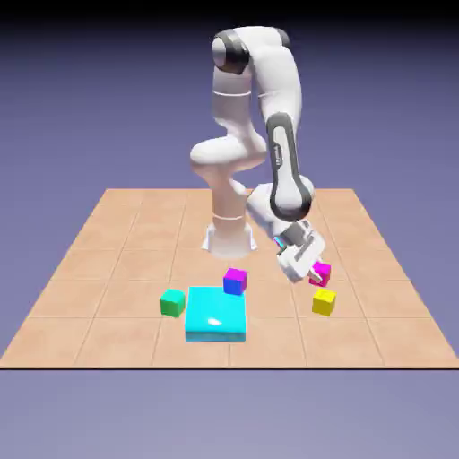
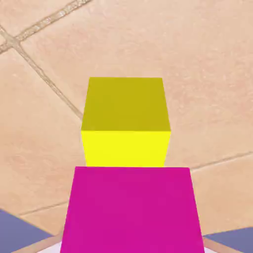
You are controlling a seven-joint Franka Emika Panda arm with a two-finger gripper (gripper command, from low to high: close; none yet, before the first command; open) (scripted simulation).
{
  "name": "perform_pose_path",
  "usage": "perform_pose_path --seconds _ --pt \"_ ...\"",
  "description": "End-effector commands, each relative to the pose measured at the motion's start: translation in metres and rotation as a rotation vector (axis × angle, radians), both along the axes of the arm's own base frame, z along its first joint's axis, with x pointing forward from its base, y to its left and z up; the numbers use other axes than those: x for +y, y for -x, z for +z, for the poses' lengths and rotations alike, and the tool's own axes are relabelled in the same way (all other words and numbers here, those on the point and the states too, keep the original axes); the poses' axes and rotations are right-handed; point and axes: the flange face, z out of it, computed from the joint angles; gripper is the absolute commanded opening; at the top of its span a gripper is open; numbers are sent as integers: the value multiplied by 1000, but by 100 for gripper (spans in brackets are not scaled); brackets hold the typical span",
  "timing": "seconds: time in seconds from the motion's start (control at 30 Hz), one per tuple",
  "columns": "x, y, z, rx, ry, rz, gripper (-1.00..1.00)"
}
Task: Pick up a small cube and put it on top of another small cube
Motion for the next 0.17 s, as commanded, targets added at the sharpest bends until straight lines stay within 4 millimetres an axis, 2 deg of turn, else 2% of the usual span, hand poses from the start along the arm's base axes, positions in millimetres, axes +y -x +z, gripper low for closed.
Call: perform_pose_path --seconds 0.0,0.03,0.07,0.1,0.13 --pt "4 -2 -8 -1 1 0 -100" --pt "5 -2 -10 -1 1 0 -100" --pt "5 -2 -10 -1 1 0 100" --pt "5 -2 -10 -1 1 0 100" --pt "1 0 -2 0 0 0 100"
